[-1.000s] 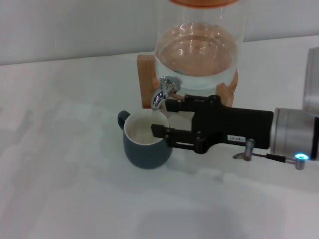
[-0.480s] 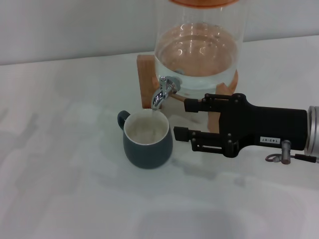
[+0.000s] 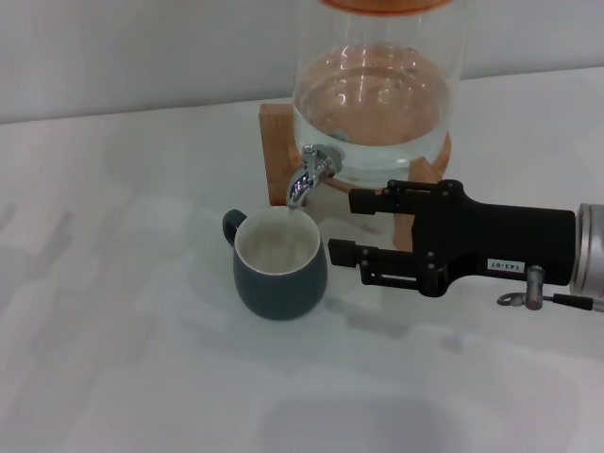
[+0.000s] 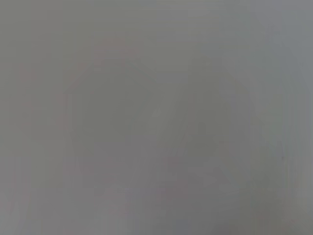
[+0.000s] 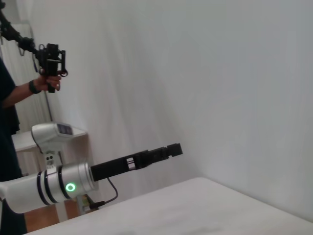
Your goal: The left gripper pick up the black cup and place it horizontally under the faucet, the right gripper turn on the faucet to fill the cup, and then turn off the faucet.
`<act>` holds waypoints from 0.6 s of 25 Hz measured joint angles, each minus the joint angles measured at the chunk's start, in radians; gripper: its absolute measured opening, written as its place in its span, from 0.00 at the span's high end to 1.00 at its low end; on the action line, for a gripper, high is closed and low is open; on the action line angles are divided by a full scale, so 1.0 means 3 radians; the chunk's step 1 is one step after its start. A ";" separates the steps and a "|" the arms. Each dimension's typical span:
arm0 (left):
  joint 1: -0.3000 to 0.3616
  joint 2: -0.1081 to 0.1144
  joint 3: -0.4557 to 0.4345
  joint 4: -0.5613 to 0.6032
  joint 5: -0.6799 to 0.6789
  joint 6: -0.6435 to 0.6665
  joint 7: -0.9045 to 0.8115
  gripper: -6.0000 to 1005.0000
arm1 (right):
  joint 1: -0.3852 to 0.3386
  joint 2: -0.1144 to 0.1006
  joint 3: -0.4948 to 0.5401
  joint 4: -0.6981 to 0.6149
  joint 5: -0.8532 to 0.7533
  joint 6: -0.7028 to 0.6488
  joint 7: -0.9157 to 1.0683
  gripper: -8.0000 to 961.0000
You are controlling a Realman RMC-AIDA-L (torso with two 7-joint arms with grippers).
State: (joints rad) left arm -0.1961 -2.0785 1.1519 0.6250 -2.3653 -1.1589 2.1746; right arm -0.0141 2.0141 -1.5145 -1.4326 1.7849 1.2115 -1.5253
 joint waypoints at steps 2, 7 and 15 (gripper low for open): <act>-0.0008 0.0000 0.0000 -0.0011 0.0000 0.0007 0.0002 0.12 | 0.0001 0.0000 -0.0022 0.0012 -0.0001 -0.0013 0.0003 0.32; -0.0006 0.0000 0.0000 -0.0019 -0.0005 0.0009 -0.0002 0.12 | -0.0003 0.0005 -0.0092 0.0016 -0.0008 -0.0049 0.0013 0.32; 0.0004 0.0000 -0.0010 -0.0022 -0.0012 0.0018 -0.0003 0.12 | -0.0215 0.0006 -0.0475 -0.0270 -0.0041 -0.0586 0.0074 0.32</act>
State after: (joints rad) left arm -0.1950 -2.0786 1.1488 0.6185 -2.3689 -1.1534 2.1737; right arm -0.0787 2.0158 -1.6571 -1.5137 1.7725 1.0358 -1.5030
